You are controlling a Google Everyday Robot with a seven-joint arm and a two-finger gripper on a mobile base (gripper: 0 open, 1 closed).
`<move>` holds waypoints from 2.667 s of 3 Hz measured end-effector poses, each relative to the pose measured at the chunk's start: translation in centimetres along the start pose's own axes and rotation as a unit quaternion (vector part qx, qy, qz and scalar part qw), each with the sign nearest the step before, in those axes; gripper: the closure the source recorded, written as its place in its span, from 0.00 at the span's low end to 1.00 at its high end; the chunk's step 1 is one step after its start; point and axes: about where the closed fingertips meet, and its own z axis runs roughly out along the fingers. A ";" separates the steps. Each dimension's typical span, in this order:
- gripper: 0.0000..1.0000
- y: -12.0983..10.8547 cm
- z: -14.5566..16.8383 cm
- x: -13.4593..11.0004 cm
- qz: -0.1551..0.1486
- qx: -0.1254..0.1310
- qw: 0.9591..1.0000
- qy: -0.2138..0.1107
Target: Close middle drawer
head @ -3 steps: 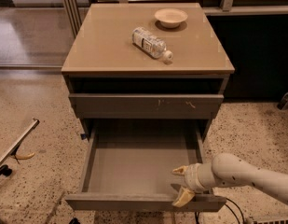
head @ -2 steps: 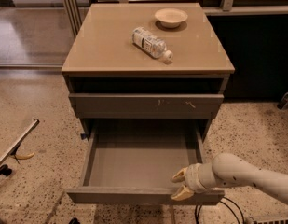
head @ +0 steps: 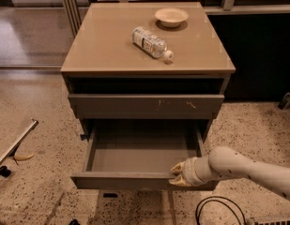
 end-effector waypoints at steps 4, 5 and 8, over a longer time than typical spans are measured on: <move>0.00 -8.5 3.0 -4.7 -0.045 0.017 0.999 -0.010; 0.00 -10.5 3.7 -6.0 -0.053 0.023 0.998 -0.011; 0.00 -8.9 0.8 -6.6 -0.025 -0.010 0.999 -0.018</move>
Offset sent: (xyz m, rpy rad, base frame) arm 0.1036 0.0563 0.0214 0.0014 -0.0993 0.0895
